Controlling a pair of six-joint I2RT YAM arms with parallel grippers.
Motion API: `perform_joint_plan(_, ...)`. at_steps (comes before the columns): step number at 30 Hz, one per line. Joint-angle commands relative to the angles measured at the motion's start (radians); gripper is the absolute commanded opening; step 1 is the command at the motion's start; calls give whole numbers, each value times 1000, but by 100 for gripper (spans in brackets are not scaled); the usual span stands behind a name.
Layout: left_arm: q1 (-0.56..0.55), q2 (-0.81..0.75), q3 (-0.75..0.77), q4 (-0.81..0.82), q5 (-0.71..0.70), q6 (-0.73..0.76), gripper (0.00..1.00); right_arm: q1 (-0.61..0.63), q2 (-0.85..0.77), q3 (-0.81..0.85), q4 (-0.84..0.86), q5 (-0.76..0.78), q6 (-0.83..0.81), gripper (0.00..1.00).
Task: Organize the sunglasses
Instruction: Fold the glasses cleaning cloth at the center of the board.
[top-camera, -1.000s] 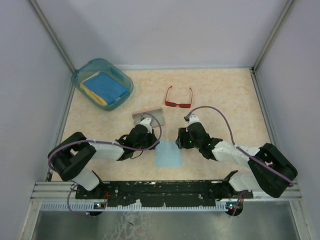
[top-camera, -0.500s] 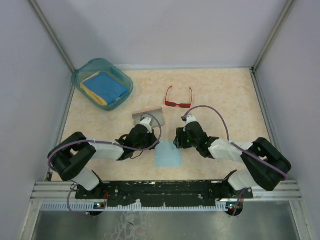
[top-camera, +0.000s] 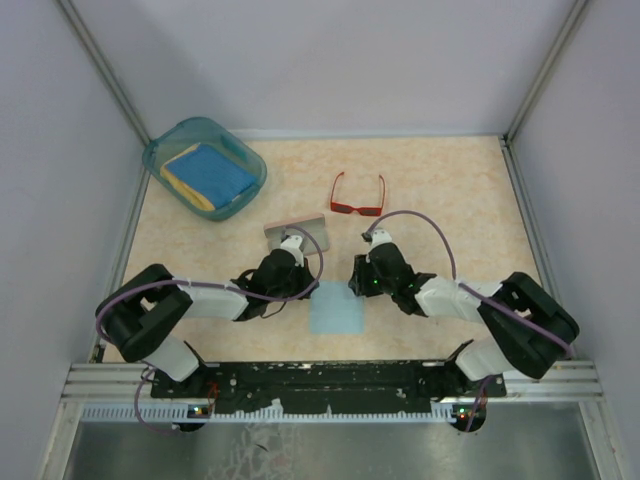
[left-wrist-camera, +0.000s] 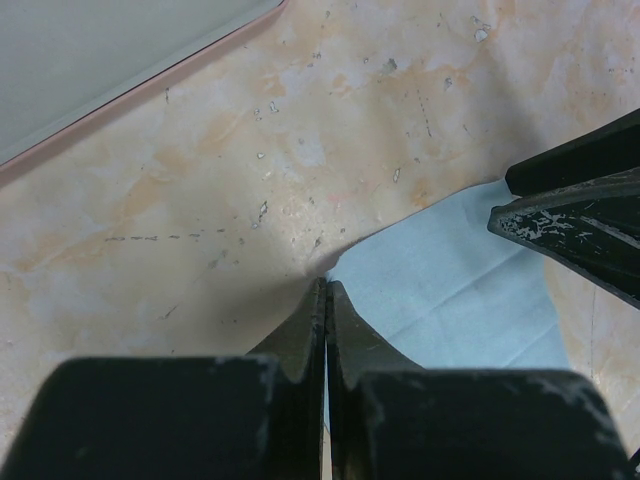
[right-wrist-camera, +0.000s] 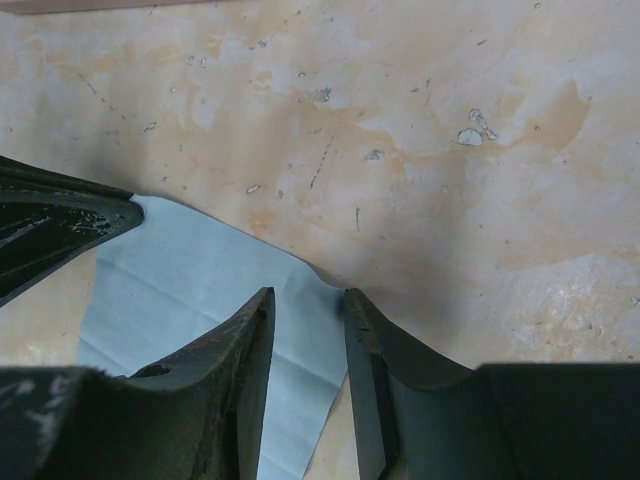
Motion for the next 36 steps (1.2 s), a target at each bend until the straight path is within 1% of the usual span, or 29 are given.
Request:
perform_joint_plan(1, -8, -6, 10, -19, -16, 10, 0, -2, 26, 34, -36, 26, -11, 34)
perform_joint_plan(3, -8, -6, 9, -19, -17, 8, 0, -2, 25, 37, -41, 29, -11, 29)
perform_joint_plan(6, -8, -5, 10, -19, -17, 8, 0, -3, 25, 37, -45, 35, -9, 25)
perform_joint_plan(9, -8, -6, 8, -18, -16, 7, 0, -2, 25, 37, -47, 39, -9, 18)
perform_joint_plan(11, -8, -6, 9, -18, -17, 7, 0, -2, 25, 37, -50, 43, -9, 16)
perform_joint_plan(15, -8, -5, 7, -11, -20, 9, 0, -3, 27, 41, -50, 56, -12, 4)
perform_joint_plan(17, -7, -6, 8, -9, -26, 13, 0, -3, 28, 45, -50, 61, -16, 0)
perform_joint_plan(23, -6, -7, 28, -31, -72, 16, 0, -2, 27, 58, -23, 88, -40, 0)
perform_joint_plan(31, -3, 22, 75, -42, -140, 63, 0, -3, 49, 106, 12, 121, -70, 0)
perform_joint_plan(36, 9, 48, 97, -37, -151, 85, 0, -10, 75, 135, 31, 137, -85, 0)
